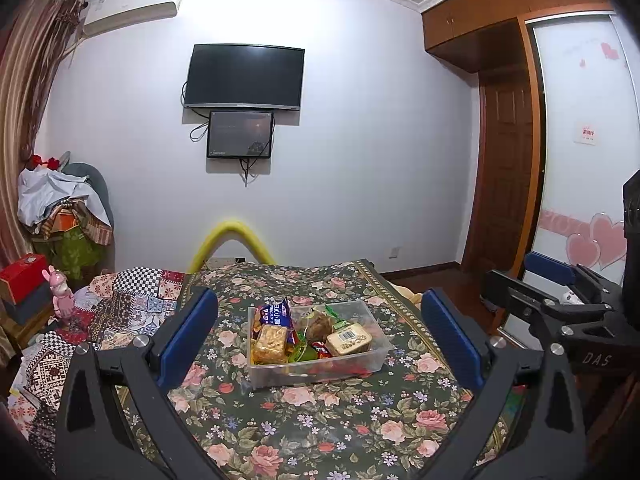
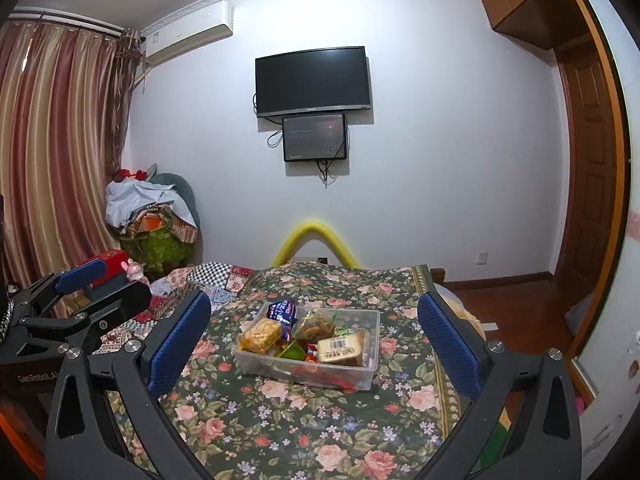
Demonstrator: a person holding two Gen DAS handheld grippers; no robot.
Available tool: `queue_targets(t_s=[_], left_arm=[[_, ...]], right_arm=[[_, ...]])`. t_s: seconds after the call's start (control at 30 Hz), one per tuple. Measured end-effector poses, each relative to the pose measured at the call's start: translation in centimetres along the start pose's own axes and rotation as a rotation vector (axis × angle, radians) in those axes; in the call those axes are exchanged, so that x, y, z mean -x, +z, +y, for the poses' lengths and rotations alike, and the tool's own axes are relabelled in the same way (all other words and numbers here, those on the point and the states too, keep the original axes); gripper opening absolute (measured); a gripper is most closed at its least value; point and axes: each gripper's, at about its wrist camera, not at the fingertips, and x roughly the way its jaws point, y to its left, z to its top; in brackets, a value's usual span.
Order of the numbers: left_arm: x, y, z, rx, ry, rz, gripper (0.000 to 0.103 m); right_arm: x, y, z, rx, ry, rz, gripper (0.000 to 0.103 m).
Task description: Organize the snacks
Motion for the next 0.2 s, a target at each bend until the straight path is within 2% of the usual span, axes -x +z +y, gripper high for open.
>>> queue_targets(t_s=[0.2], left_arm=[[-0.23, -0.04, 0.09, 0.005, -0.003, 0.008, 0.103]], right_arm=[[-0.26, 0.11, -0.09, -0.005, 0.001, 0.006, 0.103]])
